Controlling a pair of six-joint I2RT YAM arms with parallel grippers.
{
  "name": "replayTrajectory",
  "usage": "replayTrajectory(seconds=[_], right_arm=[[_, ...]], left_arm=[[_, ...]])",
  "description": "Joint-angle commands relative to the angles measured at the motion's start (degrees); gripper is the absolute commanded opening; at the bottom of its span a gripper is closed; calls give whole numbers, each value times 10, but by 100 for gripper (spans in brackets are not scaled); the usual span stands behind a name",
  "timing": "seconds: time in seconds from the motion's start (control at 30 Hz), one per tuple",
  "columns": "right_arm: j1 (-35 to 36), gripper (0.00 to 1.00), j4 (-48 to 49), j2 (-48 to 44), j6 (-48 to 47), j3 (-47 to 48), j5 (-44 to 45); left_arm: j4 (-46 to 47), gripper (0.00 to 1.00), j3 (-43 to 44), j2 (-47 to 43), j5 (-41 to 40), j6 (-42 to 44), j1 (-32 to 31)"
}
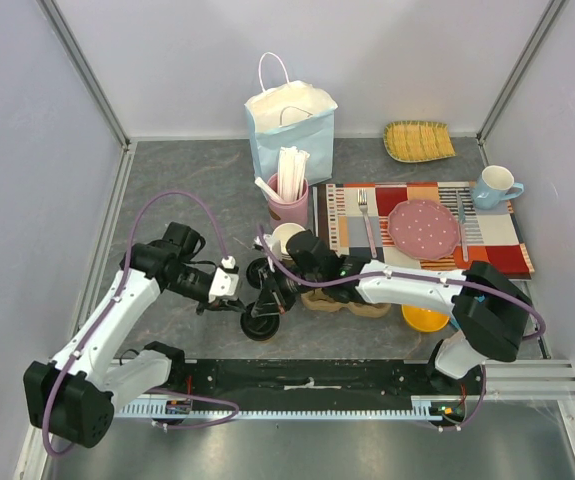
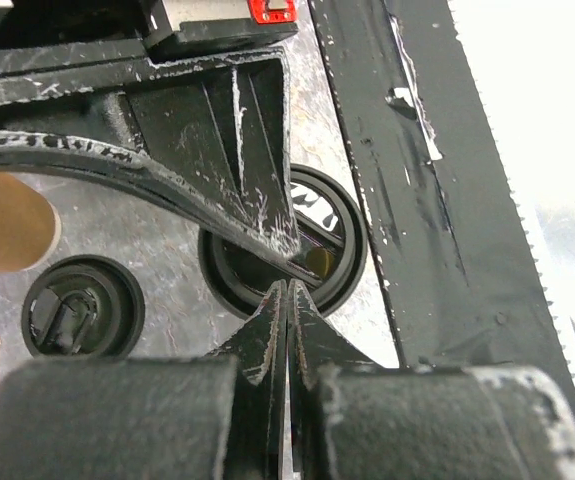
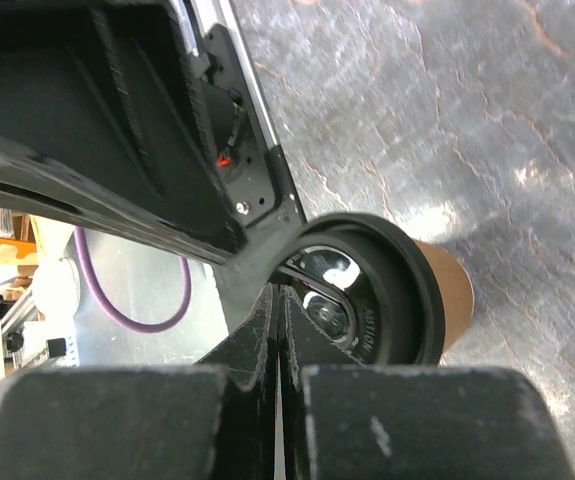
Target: Pack the takeout coffee
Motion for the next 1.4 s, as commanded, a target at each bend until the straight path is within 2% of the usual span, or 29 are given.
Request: replayTrajectory(seconds=[0.0,0.17,0.37,0.43,0.53,0.6,0.73,0.87,1.0,1.13,1.27,1.37], right_arm=[[-1,0,-23,-25,-22,47,3],[-1,0,-21,-52,-17,19,26],[-2,0,52,-4,21,-70,22],[-3,0,72,4,30,-95,26],[-11,0,75,-5,32,-116,31],[-18,0,73,-14,31,-123,31],[-20,0,37,-29,19,-98,25],[-19,0,-4,-28,-4,-10,2],[-21,0,-21,-33,-18,43,5],[-20,0,-24,-32,-18,54,18],[-21,0,-23,-25,-16,16,37],[-22,0,-8,-8,-10,-32,50]], left_arm=[[45,2,11,11,26,-29,-1],[118,2,-13,26,19,-60,-12],[253,2,-85,27,-43,-133,-81],[255,2,-117,31,-88,-112,-98],[254,2,-144,28,-128,-91,-91],[247,2,-141,18,-119,-89,-77],[214,2,-84,14,-65,-118,-75],[192,2,-17,2,-20,-173,-75],[187,2,5,-4,-19,-173,-74],[174,2,-20,-6,-45,-121,-74],[165,2,-59,-12,-53,-82,-74],[211,2,-95,-7,-46,-105,-91]])
